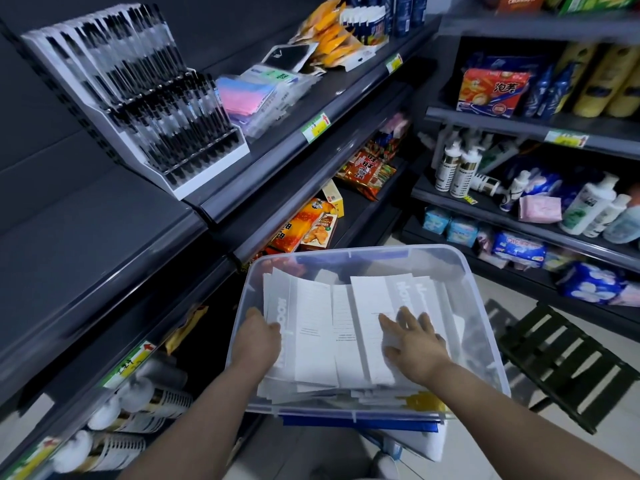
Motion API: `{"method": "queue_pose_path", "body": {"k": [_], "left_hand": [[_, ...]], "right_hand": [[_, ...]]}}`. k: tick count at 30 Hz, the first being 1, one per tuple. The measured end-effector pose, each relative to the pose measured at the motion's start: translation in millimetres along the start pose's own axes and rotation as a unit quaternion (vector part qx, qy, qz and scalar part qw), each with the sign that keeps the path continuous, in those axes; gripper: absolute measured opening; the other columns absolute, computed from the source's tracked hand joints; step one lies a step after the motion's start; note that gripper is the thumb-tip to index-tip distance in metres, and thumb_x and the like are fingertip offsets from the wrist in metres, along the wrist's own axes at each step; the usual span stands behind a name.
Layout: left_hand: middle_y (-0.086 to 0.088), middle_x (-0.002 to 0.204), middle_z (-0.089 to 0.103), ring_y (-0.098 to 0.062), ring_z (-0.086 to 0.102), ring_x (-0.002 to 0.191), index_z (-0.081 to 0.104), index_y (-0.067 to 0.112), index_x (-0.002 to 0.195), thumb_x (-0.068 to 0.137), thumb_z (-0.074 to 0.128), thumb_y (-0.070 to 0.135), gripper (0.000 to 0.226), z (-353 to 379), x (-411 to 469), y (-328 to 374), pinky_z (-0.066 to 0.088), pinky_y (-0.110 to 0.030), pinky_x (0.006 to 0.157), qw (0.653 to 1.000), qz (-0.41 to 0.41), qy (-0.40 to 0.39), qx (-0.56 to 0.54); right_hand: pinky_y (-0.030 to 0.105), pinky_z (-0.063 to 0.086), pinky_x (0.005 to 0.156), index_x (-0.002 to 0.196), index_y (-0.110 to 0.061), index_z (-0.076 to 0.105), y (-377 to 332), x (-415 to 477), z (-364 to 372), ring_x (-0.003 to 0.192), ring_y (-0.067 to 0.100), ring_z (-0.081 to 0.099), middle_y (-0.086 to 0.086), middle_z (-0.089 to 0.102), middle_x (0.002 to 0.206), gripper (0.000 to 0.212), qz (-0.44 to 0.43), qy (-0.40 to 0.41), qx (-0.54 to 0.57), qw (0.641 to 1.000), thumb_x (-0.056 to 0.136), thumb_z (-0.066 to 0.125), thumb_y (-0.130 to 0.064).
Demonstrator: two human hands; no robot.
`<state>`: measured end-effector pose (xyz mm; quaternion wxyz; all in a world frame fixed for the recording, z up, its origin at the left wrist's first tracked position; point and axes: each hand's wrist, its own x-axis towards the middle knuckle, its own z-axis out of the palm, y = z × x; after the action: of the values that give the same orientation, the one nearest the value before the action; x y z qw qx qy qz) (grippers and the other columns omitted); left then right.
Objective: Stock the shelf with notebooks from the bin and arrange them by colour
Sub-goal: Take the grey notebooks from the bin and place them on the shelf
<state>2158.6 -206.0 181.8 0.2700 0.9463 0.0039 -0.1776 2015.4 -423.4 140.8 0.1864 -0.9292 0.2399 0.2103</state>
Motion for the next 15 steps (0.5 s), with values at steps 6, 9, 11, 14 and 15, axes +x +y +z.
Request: {"method": "queue_pose_path", "body": {"k": [6, 9, 11, 14, 15], "left_hand": [[-0.018, 0.104, 0.064, -0.033, 0.061, 0.087, 0.049, 0.003, 0.102, 0.093, 0.053, 0.013, 0.014, 2, 1, -4, 0.052, -0.038, 0.075, 1.0, 0.001, -0.005, -0.007], [-0.018, 0.106, 0.064, -0.035, 0.061, 0.09, 0.048, 0.005, 0.104, 0.094, 0.052, 0.015, 0.015, 4, -2, 1, 0.053, -0.04, 0.077, 1.0, 0.009, -0.011, 0.002], [-0.017, 0.11, 0.064, -0.037, 0.062, 0.096, 0.047, 0.005, 0.106, 0.095, 0.052, 0.016, 0.016, 6, -5, 4, 0.052, -0.039, 0.077, 1.0, 0.009, -0.018, 0.004], [-0.017, 0.114, 0.064, -0.037, 0.062, 0.1, 0.047, 0.005, 0.108, 0.095, 0.052, 0.017, 0.018, 6, -8, 7, 0.052, -0.038, 0.08, 1.0, 0.008, -0.02, 0.002], [-0.017, 0.114, 0.064, -0.037, 0.062, 0.1, 0.048, 0.005, 0.108, 0.095, 0.052, 0.017, 0.018, 6, -9, 8, 0.052, -0.038, 0.08, 1.0, 0.007, -0.02, 0.0]], "right_hand": [[0.049, 0.032, 0.108, 0.141, -0.028, 0.012, 16, -4, 0, 0.137, 0.037, 0.02, 0.018, 0.012, 0.15, 0.08, 0.161, 0.024, 0.106, 0.981, 0.082, 0.058, -0.054], [0.045, 0.038, 0.101, 0.14, -0.023, 0.014, 14, -7, 0, 0.128, 0.033, 0.032, 0.014, 0.027, 0.141, 0.091, 0.158, 0.037, 0.081, 0.983, 0.074, 0.067, -0.055], [0.042, 0.038, 0.101, 0.144, -0.018, 0.01, 14, -7, -1, 0.126, 0.032, 0.033, 0.014, 0.03, 0.139, 0.105, 0.154, 0.057, 0.058, 0.985, 0.069, 0.073, -0.054], [0.038, 0.039, 0.1, 0.149, -0.014, -0.001, 18, -7, -3, 0.126, 0.031, 0.034, 0.016, 0.034, 0.137, 0.117, 0.166, 0.077, 0.068, 0.981, 0.07, 0.077, -0.048], [0.038, 0.04, 0.099, 0.15, -0.014, -0.006, 20, -7, -4, 0.125, 0.031, 0.036, 0.016, 0.036, 0.136, 0.117, 0.164, 0.083, 0.075, 0.98, 0.073, 0.077, -0.044]]}}
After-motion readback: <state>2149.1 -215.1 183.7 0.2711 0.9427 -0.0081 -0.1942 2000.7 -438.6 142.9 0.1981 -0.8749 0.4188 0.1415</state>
